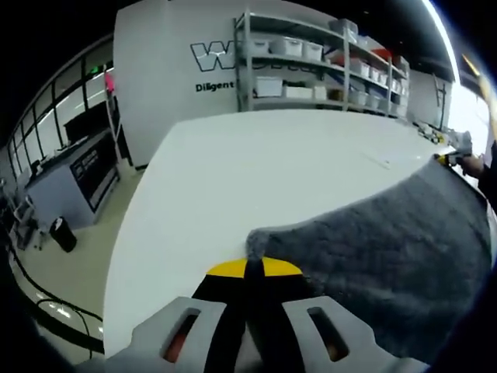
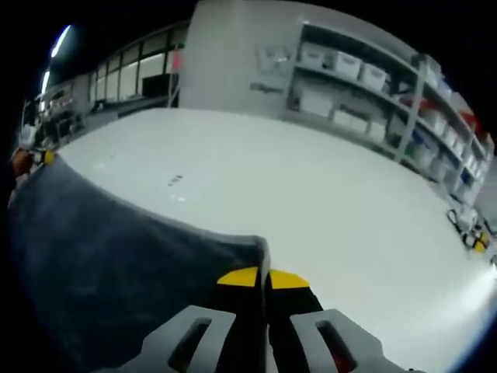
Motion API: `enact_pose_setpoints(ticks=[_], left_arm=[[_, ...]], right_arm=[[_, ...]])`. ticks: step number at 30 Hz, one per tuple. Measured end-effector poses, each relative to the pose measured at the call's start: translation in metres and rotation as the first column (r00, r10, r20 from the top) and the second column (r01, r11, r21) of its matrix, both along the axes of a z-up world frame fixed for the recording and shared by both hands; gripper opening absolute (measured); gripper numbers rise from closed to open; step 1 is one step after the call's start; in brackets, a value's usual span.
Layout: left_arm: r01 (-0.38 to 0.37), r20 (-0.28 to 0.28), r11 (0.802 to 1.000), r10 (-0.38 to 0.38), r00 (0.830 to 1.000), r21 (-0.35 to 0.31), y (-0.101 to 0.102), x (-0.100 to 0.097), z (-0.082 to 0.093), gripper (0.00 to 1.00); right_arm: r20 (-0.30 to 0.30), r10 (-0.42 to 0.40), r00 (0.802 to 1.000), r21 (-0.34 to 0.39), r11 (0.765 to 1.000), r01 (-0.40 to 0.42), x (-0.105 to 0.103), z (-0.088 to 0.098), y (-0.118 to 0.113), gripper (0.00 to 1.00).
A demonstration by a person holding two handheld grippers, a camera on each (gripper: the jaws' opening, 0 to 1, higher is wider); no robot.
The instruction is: Open the folded towel by lifting each exposed corner and separating the folded layers until the towel lies flat within the target outline without major curled edges
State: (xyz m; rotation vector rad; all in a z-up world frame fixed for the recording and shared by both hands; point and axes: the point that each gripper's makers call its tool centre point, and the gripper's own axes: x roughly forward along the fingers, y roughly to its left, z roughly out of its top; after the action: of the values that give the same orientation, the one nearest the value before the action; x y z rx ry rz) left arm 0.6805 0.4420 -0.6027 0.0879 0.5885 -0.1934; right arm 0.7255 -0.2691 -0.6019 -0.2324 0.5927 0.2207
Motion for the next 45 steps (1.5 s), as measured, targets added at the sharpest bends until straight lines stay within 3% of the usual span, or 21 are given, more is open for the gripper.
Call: enact_pose_setpoints(ticks=[6, 11, 22, 31, 38, 42, 44, 45], left_arm=[[-0.001, 0.012, 1.0, 0.001, 1.0, -0.019, 0.003, 0.007, 0.0, 0.02], [-0.004, 0.015, 0.999, 0.005, 1.0, -0.033, 0.002, 0.015, 0.0, 0.02], [-0.001, 0.014, 1.0, 0.001, 1.0, 0.013, -0.004, 0.015, 0.005, 0.01], [-0.002, 0.036, 0.999, 0.003, 0.999, -0.036, -0.01, 0.012, 0.007, 0.01], [-0.01, 0.009, 1.0, 0.01, 1.0, -0.019, -0.015, 0.011, 0.006, 0.03], [-0.039, 0.01, 0.999, 0.04, 0.999, -0.036, -0.013, 0.01, 0.006, 0.15], [-0.064, 0.003, 0.997, 0.064, 0.998, -0.036, -0.009, 0.01, 0.006, 0.32], [-0.076, 0.002, 0.997, 0.076, 0.997, -0.032, -0.007, 0.009, 0.006, 0.54]], right_arm=[[-0.001, -0.007, 1.0, 0.015, 1.0, 0.007, 0.006, 0.0, 0.0, 0.0], [0.004, 0.006, 1.0, -0.022, 1.0, -0.006, 0.011, 0.0, 0.002, 0.0], [0.018, -0.004, 1.0, -0.015, 1.0, 0.004, 0.015, 0.001, 0.0, 0.0], [0.019, -0.01, 1.0, -0.029, 1.0, 0.011, 0.016, 0.001, 0.001, 0.0], [-0.007, 0.0, 1.0, -0.047, 0.999, -0.001, 0.02, 0.001, 0.003, 0.0], [-0.006, 0.011, 1.0, -0.047, 0.999, -0.012, 0.02, 0.001, 0.002, 0.0], [-0.008, 0.008, 1.0, -0.03, 1.0, -0.009, 0.02, 0.001, 0.002, 0.0], [-0.01, 0.01, 1.0, -0.021, 1.0, -0.01, 0.02, 0.001, 0.003, 0.0]])
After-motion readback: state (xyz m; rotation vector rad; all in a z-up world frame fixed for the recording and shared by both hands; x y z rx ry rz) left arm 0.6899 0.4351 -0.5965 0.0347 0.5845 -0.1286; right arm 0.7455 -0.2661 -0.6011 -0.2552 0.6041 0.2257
